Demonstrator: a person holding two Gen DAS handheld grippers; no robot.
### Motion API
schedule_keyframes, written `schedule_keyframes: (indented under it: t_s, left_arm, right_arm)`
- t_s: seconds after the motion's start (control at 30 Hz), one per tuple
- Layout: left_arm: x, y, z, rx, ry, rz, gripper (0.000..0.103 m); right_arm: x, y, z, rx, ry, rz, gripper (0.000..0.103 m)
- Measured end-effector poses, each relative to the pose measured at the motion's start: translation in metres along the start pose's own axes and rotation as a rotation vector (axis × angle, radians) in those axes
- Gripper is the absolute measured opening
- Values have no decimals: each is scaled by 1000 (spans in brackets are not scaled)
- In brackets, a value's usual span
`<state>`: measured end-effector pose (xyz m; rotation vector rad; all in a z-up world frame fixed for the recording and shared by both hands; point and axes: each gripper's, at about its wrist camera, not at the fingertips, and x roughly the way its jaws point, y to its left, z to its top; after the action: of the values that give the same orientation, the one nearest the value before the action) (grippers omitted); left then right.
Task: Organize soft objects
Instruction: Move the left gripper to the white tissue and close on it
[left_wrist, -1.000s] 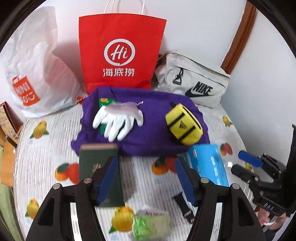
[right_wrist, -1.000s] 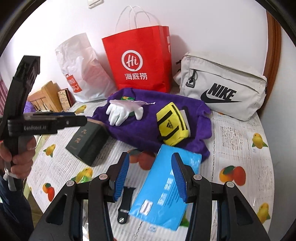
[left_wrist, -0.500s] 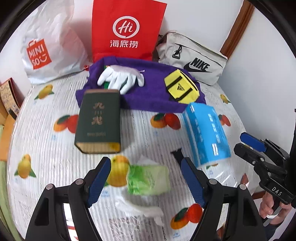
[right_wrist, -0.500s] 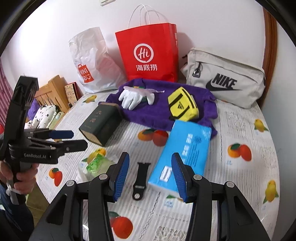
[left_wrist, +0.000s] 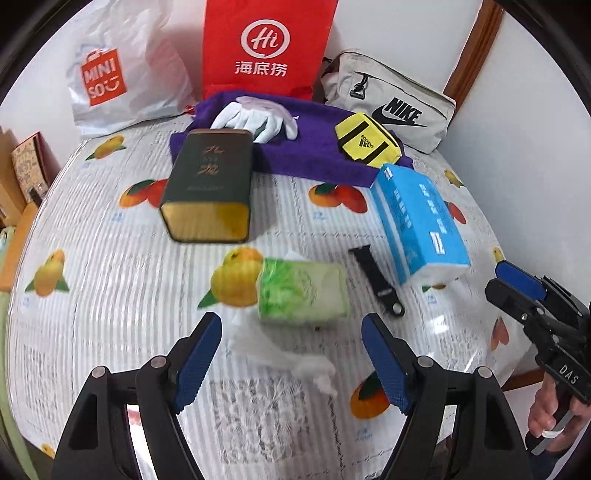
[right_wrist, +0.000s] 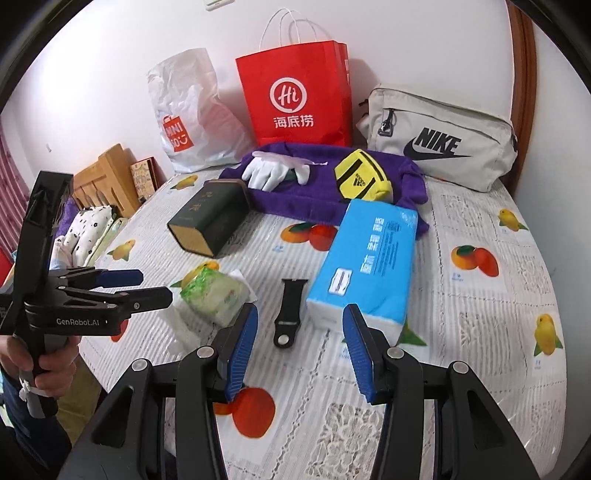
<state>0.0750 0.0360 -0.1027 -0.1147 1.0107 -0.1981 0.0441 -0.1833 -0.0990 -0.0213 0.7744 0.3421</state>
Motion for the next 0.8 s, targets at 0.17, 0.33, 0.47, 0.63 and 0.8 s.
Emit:
schedule_keyframes:
  t_s: [0.17, 0.33, 0.47, 0.63, 0.8]
  left_arm:
    - [6, 2, -19, -7, 16, -2, 77]
    - [22, -5, -30, 37, 29, -1, 77]
    - [37, -9, -33, 71, 31, 53, 77]
    - [47, -12, -33, 121, 1, 87, 77]
    - [54, -9, -35, 137, -23, 78, 47]
  right_arm:
    - [0, 5, -10, -4, 3, 10, 48]
    - [6, 7, -19, -11, 12, 18, 48]
    - [14, 7, -26, -13, 24, 22, 48]
    - [26, 5, -28, -13, 31, 8, 48]
    - [36, 3, -30, -3, 24, 24, 48]
